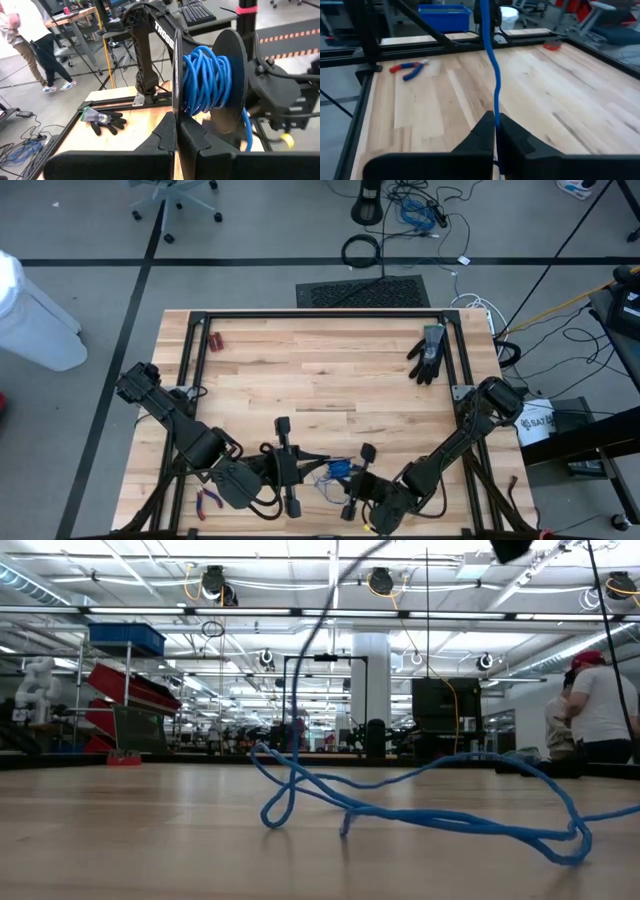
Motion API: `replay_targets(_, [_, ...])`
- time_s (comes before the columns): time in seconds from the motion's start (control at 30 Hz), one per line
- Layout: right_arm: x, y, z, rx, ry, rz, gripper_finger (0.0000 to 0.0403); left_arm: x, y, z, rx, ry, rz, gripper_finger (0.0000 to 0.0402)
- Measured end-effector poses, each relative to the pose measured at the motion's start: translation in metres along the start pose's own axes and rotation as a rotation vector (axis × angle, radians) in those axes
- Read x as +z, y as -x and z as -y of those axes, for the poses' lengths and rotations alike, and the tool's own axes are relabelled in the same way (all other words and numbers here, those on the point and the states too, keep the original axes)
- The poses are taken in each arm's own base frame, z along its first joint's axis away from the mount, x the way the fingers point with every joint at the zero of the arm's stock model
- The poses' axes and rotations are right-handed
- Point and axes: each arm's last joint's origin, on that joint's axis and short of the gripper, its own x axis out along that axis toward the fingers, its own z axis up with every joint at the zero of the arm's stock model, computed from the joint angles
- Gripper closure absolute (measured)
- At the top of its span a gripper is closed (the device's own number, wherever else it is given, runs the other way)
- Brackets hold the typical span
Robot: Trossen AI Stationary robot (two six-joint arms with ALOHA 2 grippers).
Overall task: Coil cords
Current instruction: Coil the blue wire onto a spool
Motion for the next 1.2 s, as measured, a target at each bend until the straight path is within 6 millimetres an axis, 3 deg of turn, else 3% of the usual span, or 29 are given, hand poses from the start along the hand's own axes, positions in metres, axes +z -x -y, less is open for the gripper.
replay_targets(0.23, [-0.011, 0.025, -0.007, -0.046, -0.087, 0.041, 0.0402, -0.005, 0.001, 0.001, -0.01, -0.04, -0.036, 0.0395])
replay_targets(0.43, [-0.008, 0.034, -0.01, -0.038, -0.14, 0.066, 0.0403, -0.01, 0.002, 0.001, -0.01, -0.082, -0.076, 0.0395])
replay_targets(0.97, [0.046, 0.054, -0.005, -0.003, -0.205, 0.198, 0.0403, -0.027, -0.005, 0.004, -0.003, -0.202, -0.184, 0.0395])
replay_targets(1.2, [0.06, 0.058, -0.005, 0.013, -0.195, 0.244, 0.0403, -0.03, -0.005, 0.004, 0.0, -0.224, -0.207, 0.0395])
